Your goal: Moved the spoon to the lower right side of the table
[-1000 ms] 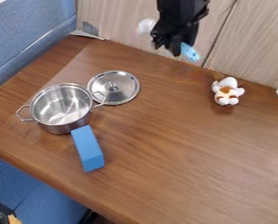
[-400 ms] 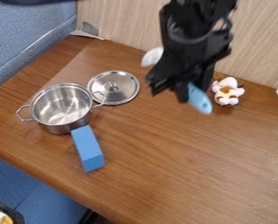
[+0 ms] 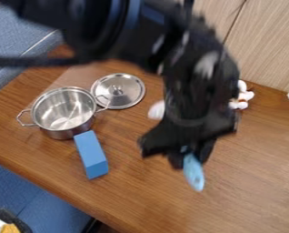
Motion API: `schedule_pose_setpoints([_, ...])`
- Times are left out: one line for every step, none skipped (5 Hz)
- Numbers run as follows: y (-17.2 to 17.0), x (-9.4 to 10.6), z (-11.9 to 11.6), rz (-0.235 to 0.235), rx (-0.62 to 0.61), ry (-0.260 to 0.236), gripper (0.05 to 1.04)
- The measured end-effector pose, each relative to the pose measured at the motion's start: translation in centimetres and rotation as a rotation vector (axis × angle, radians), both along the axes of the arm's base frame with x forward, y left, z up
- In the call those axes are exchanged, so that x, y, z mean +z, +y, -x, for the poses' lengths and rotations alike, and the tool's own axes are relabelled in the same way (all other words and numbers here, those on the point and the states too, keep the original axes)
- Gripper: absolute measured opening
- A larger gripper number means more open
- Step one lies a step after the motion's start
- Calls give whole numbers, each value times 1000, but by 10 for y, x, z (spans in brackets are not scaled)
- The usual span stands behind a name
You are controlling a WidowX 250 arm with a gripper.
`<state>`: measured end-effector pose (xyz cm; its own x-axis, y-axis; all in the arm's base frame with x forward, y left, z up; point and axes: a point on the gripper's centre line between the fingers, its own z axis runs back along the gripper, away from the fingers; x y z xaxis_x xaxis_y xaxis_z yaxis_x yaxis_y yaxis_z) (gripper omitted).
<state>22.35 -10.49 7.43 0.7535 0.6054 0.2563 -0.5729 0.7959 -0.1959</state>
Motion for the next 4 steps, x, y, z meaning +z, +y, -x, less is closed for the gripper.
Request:
schedule_pose_setpoints([-1,-19,11,-28,-79,25,335])
schedule_pose_setpoints([1,-42,17,-44,-151,75,335])
schedule_pose_setpoints([3,-60,15,-69,-203,106,335])
schedule_pose_setpoints([2,-68,9,-91,-222,120,343])
